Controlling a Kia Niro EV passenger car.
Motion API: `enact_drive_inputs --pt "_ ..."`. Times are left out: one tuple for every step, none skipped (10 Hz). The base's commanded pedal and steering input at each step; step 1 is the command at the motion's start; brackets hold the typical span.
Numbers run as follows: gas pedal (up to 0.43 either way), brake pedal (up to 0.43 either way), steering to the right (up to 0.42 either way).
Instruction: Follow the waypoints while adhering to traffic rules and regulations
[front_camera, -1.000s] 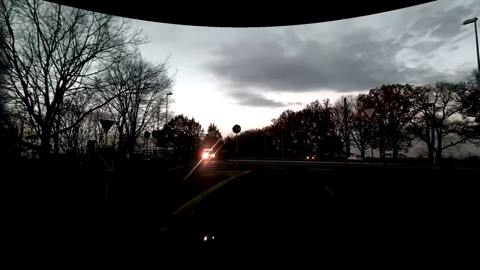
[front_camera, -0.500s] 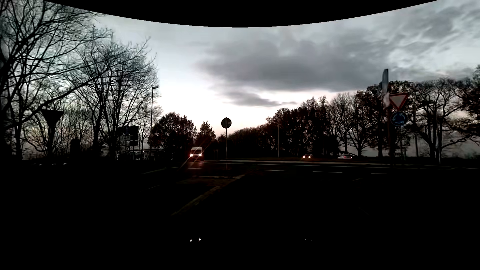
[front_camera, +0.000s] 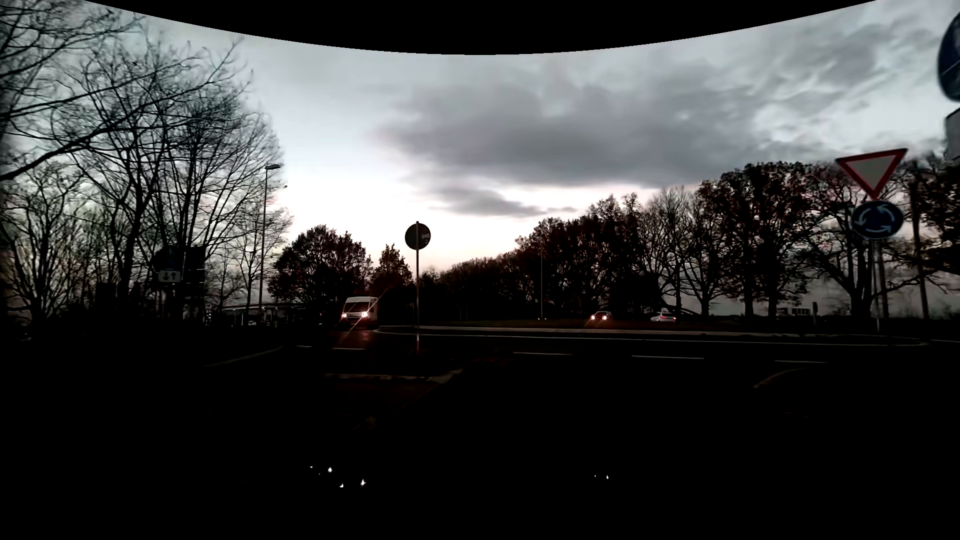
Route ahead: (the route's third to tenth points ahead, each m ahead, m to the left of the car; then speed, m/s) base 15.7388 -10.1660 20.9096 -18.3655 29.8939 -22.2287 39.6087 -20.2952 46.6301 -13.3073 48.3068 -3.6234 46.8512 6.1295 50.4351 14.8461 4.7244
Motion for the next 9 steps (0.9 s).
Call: enact_drive_inputs --pt "0.0 0.201 0.097" --pt "0.0 0.207 0.103" --pt "0.0 0.213 0.111" --pt "0.0 0.226 0.119" --pt "0.0 0.232 0.124" --pt "0.0 0.238 0.13" --pt "0.0 0.244 0.136" --pt "0.0 0.244 0.141" --pt "0.0 0.244 0.146"
